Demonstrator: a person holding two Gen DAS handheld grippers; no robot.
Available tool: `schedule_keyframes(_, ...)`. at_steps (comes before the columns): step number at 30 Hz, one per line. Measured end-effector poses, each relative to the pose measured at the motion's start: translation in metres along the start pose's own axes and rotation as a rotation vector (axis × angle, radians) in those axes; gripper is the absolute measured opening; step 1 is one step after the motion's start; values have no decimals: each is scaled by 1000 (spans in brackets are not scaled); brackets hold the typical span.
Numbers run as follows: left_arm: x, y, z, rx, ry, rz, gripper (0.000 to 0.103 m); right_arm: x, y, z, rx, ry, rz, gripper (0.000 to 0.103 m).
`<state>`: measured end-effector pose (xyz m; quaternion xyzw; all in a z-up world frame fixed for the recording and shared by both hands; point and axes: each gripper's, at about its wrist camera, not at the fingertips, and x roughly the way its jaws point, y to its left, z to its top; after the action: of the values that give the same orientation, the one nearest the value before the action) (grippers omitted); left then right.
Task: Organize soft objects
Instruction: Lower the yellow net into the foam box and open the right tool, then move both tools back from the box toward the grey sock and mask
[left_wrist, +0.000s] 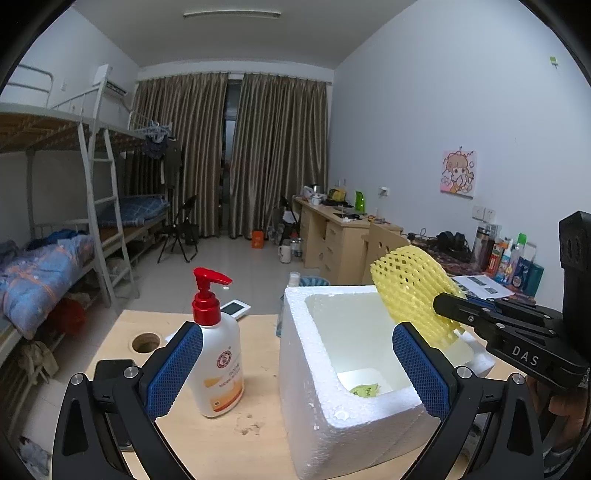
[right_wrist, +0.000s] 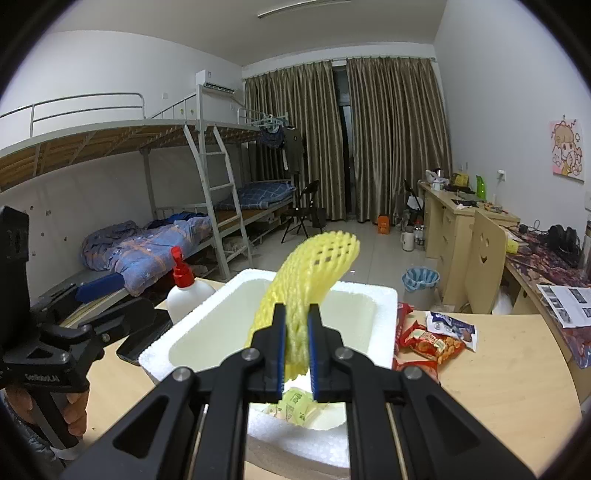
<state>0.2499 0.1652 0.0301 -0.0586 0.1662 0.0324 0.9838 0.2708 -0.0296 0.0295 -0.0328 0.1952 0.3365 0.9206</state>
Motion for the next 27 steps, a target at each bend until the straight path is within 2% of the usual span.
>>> schedule_keyframes(1, 1, 1, 0, -4, 5, -6, 103, 1, 0, 0, 3, 1, -3, 14)
schedule_keyframes(3, 2, -1, -2, -6, 7, -7, 103, 4, -1, -1, 8, 7, -4, 23)
schedule_keyframes(5, 2, 0, -2, -1, 8, -6, 103, 4, -1, -1, 9, 9, 0, 40)
schedule_keyframes(16, 0, 1, -2, -3, -1, -2, 103, -3, 1, -1, 4, -11, -9, 48)
schedule_keyframes(20, -5, -4, 0, 1, -10, -2, 103, -13, 2, 1, 3, -32, -28, 64)
schedule_keyframes(24, -13, -11, 1, 12, -20, -3, 103, -26, 8, 3, -10, -57, -39, 72)
schedule_keyframes(27, -20, -17, 4, 20, -32, -9, 103, -35, 11, 4, -14, -65, -45, 85)
